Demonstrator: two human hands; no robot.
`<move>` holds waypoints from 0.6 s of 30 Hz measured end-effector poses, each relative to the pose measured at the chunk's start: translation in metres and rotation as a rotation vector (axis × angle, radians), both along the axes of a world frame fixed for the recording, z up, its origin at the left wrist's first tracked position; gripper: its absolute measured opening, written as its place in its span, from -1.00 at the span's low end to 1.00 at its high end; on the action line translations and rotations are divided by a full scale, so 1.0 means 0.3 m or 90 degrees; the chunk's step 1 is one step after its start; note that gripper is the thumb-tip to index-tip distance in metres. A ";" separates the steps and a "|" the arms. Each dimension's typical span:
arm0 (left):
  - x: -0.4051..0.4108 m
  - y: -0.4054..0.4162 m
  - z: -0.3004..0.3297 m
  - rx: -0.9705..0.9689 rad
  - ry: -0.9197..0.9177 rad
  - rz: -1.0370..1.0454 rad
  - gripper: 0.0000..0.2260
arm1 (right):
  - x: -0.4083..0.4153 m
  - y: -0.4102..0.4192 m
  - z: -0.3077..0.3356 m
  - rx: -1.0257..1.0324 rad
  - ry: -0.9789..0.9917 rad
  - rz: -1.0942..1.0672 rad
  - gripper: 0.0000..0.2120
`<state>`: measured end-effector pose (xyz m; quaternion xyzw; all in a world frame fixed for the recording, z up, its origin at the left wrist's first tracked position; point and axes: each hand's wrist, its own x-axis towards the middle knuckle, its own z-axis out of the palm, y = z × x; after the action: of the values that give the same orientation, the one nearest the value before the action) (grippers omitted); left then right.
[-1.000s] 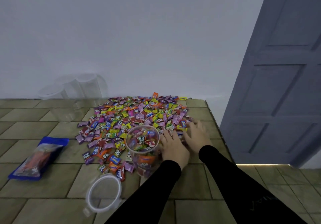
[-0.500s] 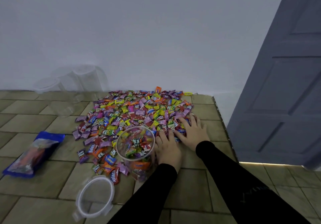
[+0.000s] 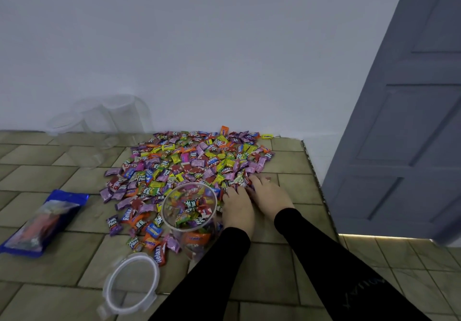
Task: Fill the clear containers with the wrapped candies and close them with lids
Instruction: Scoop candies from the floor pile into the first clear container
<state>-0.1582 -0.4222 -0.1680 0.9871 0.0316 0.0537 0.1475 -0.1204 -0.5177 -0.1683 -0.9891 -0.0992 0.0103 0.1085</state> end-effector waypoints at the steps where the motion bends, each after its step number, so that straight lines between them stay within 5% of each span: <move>1: -0.001 0.001 0.003 -0.001 0.001 -0.007 -0.73 | -0.004 -0.001 0.002 -0.008 0.002 0.004 -0.57; 12: -0.063 0.004 0.083 0.012 -0.099 -0.091 -0.71 | -0.049 -0.022 0.062 0.327 -0.009 -0.164 -0.69; 18: -0.106 -0.002 0.161 -0.061 -0.042 -0.099 -0.73 | -0.083 -0.014 0.087 0.518 -0.060 -0.249 -0.73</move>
<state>-0.1901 -0.4227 -0.1197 0.9762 -0.0474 0.0726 0.1990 -0.1452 -0.5219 -0.1422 -0.8656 0.0889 -0.0949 0.4836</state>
